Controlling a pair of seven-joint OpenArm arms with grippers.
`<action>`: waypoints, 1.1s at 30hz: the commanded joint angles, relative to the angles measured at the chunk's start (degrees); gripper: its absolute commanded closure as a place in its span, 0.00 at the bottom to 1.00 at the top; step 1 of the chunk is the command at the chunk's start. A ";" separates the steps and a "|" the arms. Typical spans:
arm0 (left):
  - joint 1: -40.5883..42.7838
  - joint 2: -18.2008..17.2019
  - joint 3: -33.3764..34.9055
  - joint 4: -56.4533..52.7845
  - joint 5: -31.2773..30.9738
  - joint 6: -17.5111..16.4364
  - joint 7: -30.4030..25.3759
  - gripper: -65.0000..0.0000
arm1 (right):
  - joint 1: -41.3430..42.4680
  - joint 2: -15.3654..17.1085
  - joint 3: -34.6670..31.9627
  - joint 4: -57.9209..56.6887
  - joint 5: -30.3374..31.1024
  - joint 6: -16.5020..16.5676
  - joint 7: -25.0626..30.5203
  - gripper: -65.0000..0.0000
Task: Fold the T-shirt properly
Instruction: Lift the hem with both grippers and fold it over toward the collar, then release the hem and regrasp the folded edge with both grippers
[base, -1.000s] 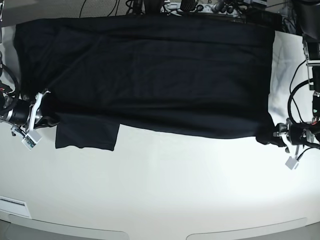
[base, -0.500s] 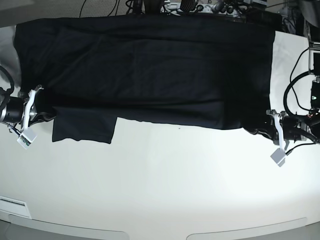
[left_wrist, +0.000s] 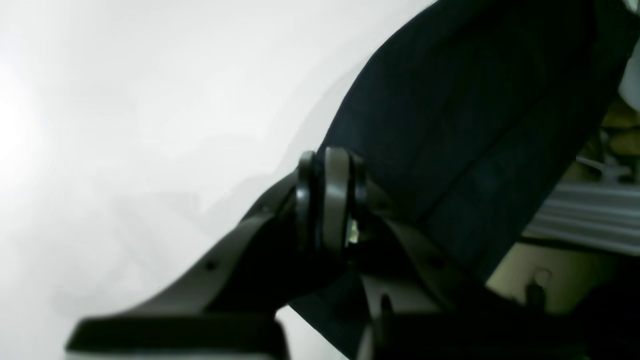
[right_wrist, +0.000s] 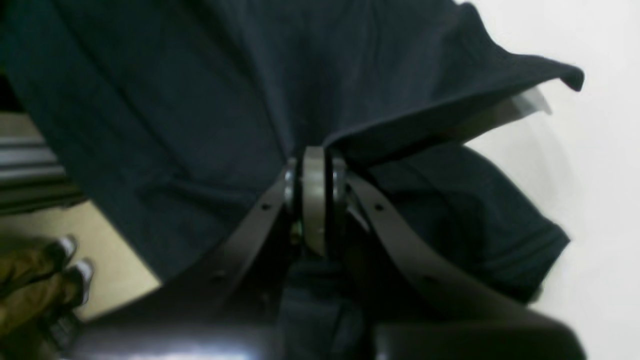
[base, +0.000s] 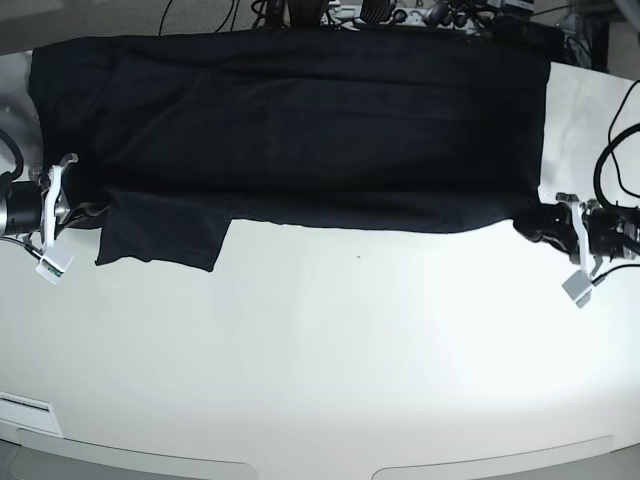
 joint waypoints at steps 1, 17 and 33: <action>-0.39 -1.62 -0.74 0.63 -0.99 -0.47 -0.09 1.00 | 1.11 1.64 0.76 0.76 1.90 0.10 -0.85 1.00; 0.63 -7.10 -0.72 8.00 -0.99 -0.47 1.03 1.00 | 1.14 1.64 0.76 0.76 -1.86 0.10 -4.41 1.00; 10.08 -12.20 -0.74 20.39 -0.99 -0.47 1.62 1.00 | 1.14 2.73 0.76 1.46 2.37 0.10 -4.41 1.00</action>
